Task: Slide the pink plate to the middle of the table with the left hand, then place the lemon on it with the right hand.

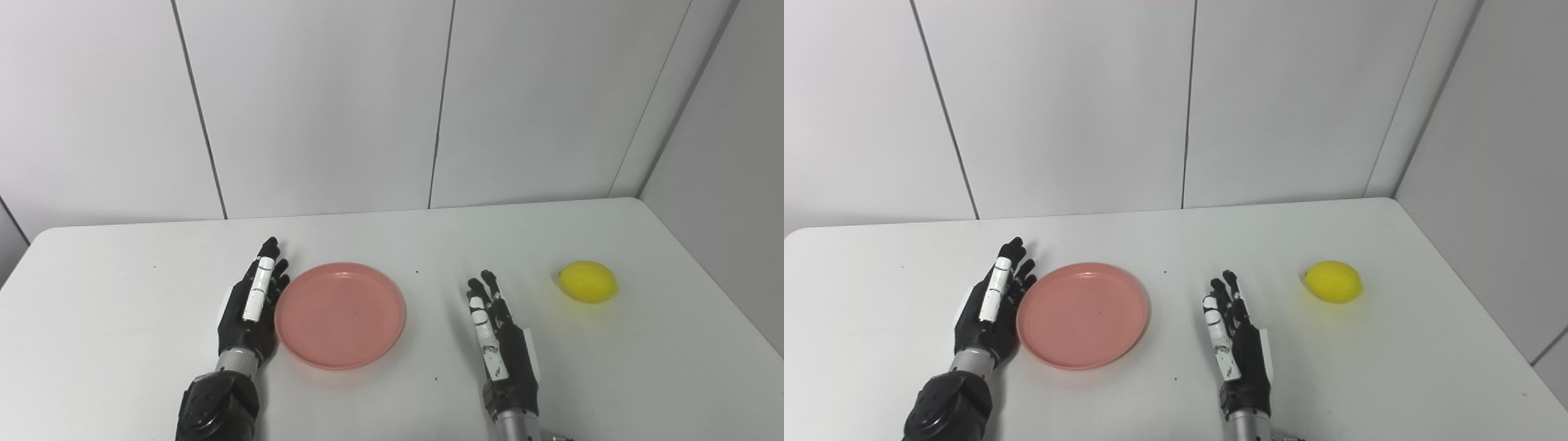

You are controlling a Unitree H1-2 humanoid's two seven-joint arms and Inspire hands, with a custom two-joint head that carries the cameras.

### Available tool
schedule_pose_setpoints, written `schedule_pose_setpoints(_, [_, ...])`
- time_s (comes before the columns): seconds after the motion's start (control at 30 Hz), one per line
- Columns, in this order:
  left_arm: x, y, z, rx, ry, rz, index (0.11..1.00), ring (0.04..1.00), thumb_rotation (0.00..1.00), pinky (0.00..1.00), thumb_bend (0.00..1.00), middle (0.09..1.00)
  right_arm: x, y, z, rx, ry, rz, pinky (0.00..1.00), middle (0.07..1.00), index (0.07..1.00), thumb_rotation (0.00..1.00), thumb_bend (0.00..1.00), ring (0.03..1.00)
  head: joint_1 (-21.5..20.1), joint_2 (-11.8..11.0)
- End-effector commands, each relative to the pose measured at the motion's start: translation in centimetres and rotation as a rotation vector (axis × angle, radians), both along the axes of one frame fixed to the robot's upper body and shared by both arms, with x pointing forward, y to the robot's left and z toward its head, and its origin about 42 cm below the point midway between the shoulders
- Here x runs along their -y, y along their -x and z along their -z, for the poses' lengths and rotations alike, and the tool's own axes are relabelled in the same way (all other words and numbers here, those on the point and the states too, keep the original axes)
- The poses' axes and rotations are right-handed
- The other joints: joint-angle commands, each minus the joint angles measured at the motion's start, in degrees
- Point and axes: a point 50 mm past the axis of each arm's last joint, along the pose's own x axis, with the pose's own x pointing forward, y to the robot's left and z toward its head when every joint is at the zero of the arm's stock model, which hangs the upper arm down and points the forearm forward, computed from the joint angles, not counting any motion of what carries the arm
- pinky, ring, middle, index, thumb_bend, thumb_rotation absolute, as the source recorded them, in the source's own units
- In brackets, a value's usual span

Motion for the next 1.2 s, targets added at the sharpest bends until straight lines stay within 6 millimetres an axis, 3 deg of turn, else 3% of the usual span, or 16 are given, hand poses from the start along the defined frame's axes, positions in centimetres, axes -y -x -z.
schedule_pose_setpoints(0.0, [0.3, 0.6, 2.2, -0.093, -0.005, 0.002, 0.893, 0.978, 0.69, 1.00, 0.74, 0.992, 1.5, 0.2, -0.1, 0.027, 0.064, 0.046, 0.98, 0.863, 0.820, 0.77, 0.64, 0.911, -0.2, -0.3])
schedule_pose_setpoints(0.13, [0.5, 0.5, 2.3, -0.091, -0.004, 0.008, 0.904, 0.977, 0.71, 1.00, 0.72, 0.997, 3.1, -0.2, -1.0, 0.057, 0.140, 0.085, 0.97, 0.777, 0.692, 0.85, 0.66, 0.855, -0.4, -0.5])
schedule_pose_setpoints(0.23, [0.7, 0.6, 2.3, -0.092, -0.002, 0.011, 0.913, 0.975, 0.71, 1.00, 0.68, 1.000, 4.1, -0.6, -1.6, 0.071, 0.186, 0.105, 0.85, 0.749, 0.721, 0.83, 0.69, 0.794, -0.6, -0.6])
schedule_pose_setpoints(0.4, [0.6, 0.6, 2.5, -0.095, -0.004, 0.007, 0.918, 0.971, 0.72, 1.00, 0.69, 0.999, 4.8, -0.9, -2.5, 0.100, 0.284, 0.127, 0.79, 0.752, 0.729, 0.78, 0.74, 0.769, -2.6, -0.8])
schedule_pose_setpoints(0.7, [-0.3, 0.4, 2.9, -0.099, 0.002, 0.011, 0.907, 0.988, 0.72, 1.00, 0.68, 0.998, 4.7, -1.7, -3.4, 0.114, 0.418, 0.141, 0.68, 0.764, 0.741, 0.74, 0.72, 0.749, -5.2, -1.3])
schedule_pose_setpoints(0.9, [-0.5, 0.3, 3.0, -0.095, -0.018, 0.016, 0.908, 0.985, 0.73, 1.00, 0.68, 0.997, 5.4, -2.3, -4.2, 0.038, 0.593, 0.205, 0.77, 0.786, 0.743, 0.83, 0.67, 0.800, -5.5, -1.6])
schedule_pose_setpoints(1.03, [-0.5, 0.3, 3.0, -0.095, -0.027, 0.018, 0.904, 0.984, 0.73, 1.00, 0.68, 0.997, 6.3, -2.6, -5.2, 0.028, 0.715, 0.255, 0.97, 0.813, 0.740, 0.86, 0.67, 0.859, -5.5, -1.6])
schedule_pose_setpoints(1.17, [-0.5, 0.3, 3.1, -0.100, -0.025, 0.015, 0.905, 0.984, 0.73, 1.00, 0.66, 0.990, 7.2, -3.0, -5.9, 0.071, 0.843, 0.303, 1.00, 0.761, 0.699, 0.82, 0.65, 0.791, -6.1, -1.7])
